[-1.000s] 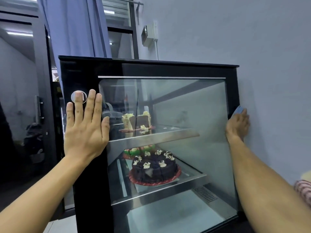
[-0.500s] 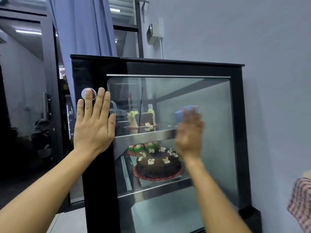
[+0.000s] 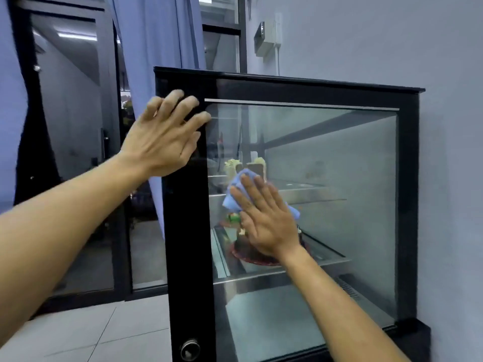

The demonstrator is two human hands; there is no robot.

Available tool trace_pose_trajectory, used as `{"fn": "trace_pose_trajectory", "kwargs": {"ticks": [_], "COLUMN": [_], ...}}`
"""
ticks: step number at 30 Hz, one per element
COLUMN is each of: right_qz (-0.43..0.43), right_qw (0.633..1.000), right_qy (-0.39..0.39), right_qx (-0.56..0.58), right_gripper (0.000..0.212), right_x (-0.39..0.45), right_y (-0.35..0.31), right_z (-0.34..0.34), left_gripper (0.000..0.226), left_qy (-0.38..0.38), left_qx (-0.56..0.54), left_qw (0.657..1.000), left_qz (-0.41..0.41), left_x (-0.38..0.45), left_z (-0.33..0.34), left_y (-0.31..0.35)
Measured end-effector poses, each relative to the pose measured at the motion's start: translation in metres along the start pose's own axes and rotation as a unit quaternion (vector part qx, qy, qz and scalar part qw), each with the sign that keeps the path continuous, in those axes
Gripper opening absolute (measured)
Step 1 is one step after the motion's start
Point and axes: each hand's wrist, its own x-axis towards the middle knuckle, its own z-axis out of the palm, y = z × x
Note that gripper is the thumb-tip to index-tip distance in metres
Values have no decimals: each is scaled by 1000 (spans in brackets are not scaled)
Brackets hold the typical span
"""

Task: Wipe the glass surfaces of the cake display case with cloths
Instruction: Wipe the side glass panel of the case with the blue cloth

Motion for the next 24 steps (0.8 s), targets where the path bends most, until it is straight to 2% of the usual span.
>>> {"fn": "trace_pose_trajectory", "kwargs": {"ticks": [2, 3, 5, 6, 7, 8, 9, 10, 11, 13, 14, 15, 16, 18, 19, 20, 22, 23, 24], "right_qz": [146, 247, 442, 499, 503, 451, 344, 210, 67, -171, -242, -265, -237, -77, -48, -81, -255, -304, -295], "right_qw": [988, 967, 888, 852, 847, 876, 927, 973, 997, 984, 969, 963, 971, 997, 999, 996, 964, 949, 953], "right_qy": [40, 69, 126, 153, 161, 158, 140, 90, 26, -45, -50, -46, -36, -8, -7, -22, -71, -74, -62], "right_qx": [-17, -9, 29, 49, 60, 62, 50, 42, 40, 16, 1, -13, -16, 4, 5, 3, -17, -29, -41], "right_gripper": [55, 56, 62, 66, 65, 62, 59, 58, 58, 56, 55, 55, 56, 56, 57, 58, 58, 58, 57], "right_x": [-10, -8, 18, 38, 58, 69, 72, 66, 52, 37, 44, 57, 71, 88, 89, 86, 85, 96, 109], "right_y": [51, 70, 64, 44, 19, -11, -44, -80, -110, -114, -96, -77, -62, -55, -62, -70, -65, -52, -41], "right_z": [-8, -10, -12, -10, -7, -2, 6, 16, 21, 24, 23, 18, 13, 7, 9, 13, 14, 10, 6], "left_gripper": [62, 63, 62, 62, 62, 62, 61, 61, 61, 60, 60, 59, 59, 59, 59, 59, 60, 60, 60], "left_qy": [-39, -59, -82, -81, -78, -77, -76, -76, -77, -81, -83, -86, -92, -106, -113, -121, -131, -133, -133], "left_qx": [-29, -40, -57, -62, -68, -73, -75, -77, -81, -87, -90, -95, -103, -104, -98, -91, -74, -66, -62], "left_qw": [998, 995, 991, 990, 990, 990, 990, 990, 989, 987, 986, 984, 983, 978, 976, 972, 968, 967, 967], "left_qz": [49, 68, 91, 95, 93, 89, 90, 94, 100, 111, 116, 120, 124, 146, 161, 178, 200, 206, 208], "left_x": [12, 14, 15, 16, 15, 14, 14, 14, 13, 14, 15, 16, 17, 21, 24, 27, 31, 32, 33], "left_z": [2, 6, 11, 11, 10, 9, 9, 8, 8, 6, 5, 3, 1, -2, -3, -5, -8, -9, -9], "left_y": [-25, -28, -30, -30, -31, -31, -31, -32, -33, -36, -37, -38, -41, -50, -55, -60, -65, -67, -68]}}
